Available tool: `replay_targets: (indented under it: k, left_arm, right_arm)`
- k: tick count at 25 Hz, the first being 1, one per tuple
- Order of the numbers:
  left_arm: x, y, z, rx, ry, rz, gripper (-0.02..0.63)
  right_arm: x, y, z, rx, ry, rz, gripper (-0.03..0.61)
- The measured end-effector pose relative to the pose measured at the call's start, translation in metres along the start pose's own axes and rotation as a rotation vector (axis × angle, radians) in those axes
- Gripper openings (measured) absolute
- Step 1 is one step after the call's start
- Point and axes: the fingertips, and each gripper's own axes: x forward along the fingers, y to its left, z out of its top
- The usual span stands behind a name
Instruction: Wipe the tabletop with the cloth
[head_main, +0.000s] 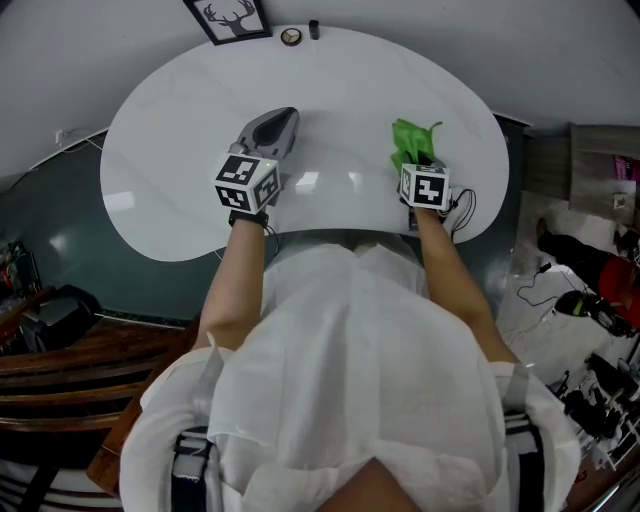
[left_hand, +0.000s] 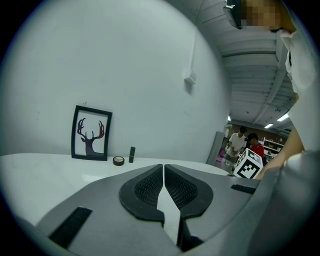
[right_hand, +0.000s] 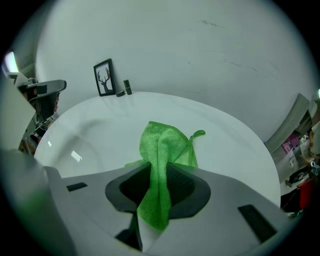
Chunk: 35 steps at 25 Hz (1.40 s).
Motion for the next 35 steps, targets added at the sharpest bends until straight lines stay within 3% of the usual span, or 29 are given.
replay_targets:
  k: [28,35]
  left_arm:
    - [-0.044,0.033,-0.017,-0.011,0.005,0.000,0.020]
    - [-0.041,0.021,-0.020,-0.011,0.008,-0.007,0.020]
  right_arm:
    - [0.012,0.180,0.022,-0.222,-0.011,0.233,0.091]
    - [-0.001,0.207,0.005,-0.346,0.005,0.338,0.091]
